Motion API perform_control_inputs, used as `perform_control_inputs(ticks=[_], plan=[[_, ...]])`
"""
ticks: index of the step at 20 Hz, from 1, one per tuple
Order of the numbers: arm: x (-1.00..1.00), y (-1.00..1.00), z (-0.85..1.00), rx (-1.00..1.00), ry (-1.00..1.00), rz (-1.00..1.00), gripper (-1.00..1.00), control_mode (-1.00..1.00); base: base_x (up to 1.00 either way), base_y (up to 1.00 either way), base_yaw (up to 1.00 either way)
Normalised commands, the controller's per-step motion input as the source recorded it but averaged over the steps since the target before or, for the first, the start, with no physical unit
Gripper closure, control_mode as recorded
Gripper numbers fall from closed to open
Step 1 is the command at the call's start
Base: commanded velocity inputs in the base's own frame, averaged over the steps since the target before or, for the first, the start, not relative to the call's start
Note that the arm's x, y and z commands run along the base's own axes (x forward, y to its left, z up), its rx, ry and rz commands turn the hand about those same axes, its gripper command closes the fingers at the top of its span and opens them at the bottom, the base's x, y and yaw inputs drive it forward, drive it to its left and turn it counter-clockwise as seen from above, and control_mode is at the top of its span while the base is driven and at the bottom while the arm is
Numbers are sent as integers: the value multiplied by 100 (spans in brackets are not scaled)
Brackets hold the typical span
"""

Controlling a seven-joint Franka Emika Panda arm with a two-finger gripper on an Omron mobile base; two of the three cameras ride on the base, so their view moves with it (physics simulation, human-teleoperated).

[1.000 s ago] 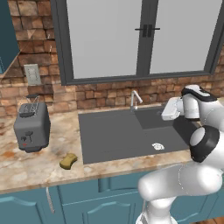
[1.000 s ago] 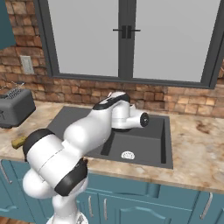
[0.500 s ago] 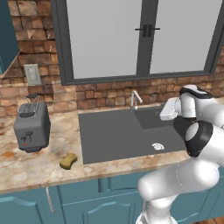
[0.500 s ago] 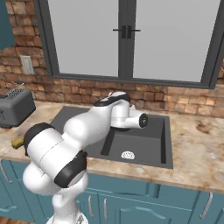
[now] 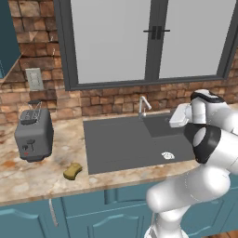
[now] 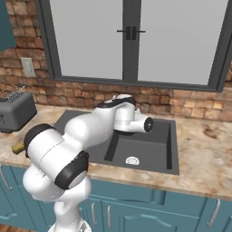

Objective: Soak the sponge with water for a few seconds and then drop it inside the sink.

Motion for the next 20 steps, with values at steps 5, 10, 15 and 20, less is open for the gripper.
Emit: perform_control_inputs(ticks=[5,10,15,20], plan=[[4,11,0,0,-2,0,-100,-100,0,0,0],[13,12,0,3,-3,0,-100,-100,0,0,0],[12,10,0,3,-2,0,-100,-100,0,0,0],[10,0,-2,2,-4,0,-100,-100,0,0,0]])
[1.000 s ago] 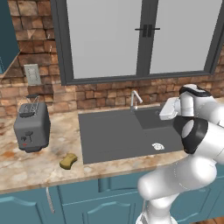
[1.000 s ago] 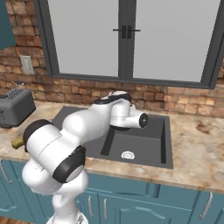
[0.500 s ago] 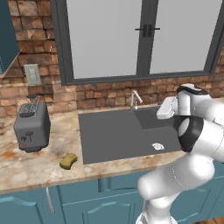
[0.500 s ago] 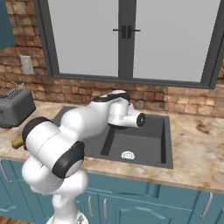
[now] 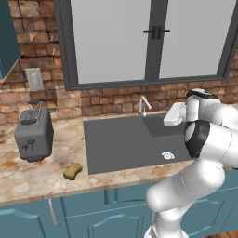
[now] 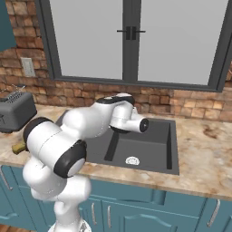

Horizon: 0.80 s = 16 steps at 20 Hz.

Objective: Soak the sponge with water for a few seconds and then drop it inside the sink.

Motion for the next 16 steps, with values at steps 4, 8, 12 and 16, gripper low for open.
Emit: perform_control_inputs(ticks=[4,8,12,16], plan=[[6,0,-8,2,-5,0,-100,-100,0,0,0],[9,0,-17,3,-5,0,-100,-100,0,0,0],[11,0,-20,1,-4,0,-100,-100,0,0,0],[13,2,-10,0,-1,0,-100,-100,0,0,0]])
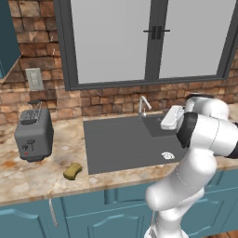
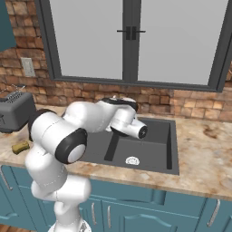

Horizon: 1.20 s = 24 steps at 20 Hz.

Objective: Soak the sponge with water for a few seconds and then drop it inside the sink.

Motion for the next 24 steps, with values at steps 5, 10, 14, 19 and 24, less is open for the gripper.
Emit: perform_control_inputs(ticks=[5,10,14,19,24], plan=[[24,5,0,0,0,0,-100,-100,0,0,0],[35,0,0,0,0,0,-100,-100,0,0,0],[37,0,-4,0,0,0,-100,-100,0,0,0],[37,0,-17,0,-3,0,-100,-100,0,0,0],[22,0,-14,0,-7,0,-100,-100,0,0,0]])
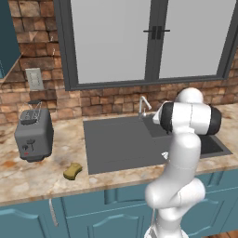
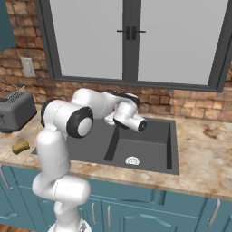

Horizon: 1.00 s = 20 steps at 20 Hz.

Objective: Soak the sponge with water for a few seconds and then drop it inside the sink.

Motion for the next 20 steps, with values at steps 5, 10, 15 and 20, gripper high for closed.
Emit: perform_control_inputs(ticks=[5,10,15,20], plan=[[12,0,-16,0,-9,0,-100,-100,0,0,0],[17,0,-31,0,-5,0,-100,-100,0,0,0],[26,0,-28,0,-2,0,-100,-100,0,0,0],[28,0,-2,0,-1,0,-100,-100,0,0,0]])
